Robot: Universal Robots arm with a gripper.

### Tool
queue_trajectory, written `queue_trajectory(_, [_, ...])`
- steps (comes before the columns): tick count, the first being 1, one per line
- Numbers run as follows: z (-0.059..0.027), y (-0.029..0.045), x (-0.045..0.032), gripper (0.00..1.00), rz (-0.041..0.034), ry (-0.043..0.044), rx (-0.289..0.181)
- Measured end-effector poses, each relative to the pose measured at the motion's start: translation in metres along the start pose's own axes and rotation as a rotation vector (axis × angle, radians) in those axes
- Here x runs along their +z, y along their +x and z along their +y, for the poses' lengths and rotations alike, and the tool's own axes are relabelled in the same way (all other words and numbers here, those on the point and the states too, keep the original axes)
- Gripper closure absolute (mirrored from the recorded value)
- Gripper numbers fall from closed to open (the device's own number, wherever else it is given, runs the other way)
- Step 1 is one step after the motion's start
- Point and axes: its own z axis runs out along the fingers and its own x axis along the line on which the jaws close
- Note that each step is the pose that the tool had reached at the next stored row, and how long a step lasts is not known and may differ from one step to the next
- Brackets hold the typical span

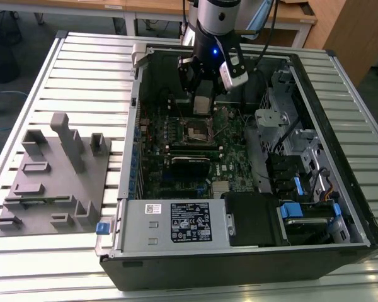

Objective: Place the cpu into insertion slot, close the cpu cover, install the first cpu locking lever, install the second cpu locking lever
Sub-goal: 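Place the cpu into insertion slot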

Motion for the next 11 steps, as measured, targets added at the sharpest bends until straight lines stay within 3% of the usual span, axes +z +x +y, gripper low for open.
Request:
queue_trajectory(4, [-0.0004,-0.0001,0.0044,0.46,-0.013,-0.0003,-0.001])
queue_trajectory(11, [-0.0004,-0.0001,0.0048,0.46,-0.0142,-0.0003,0.003])
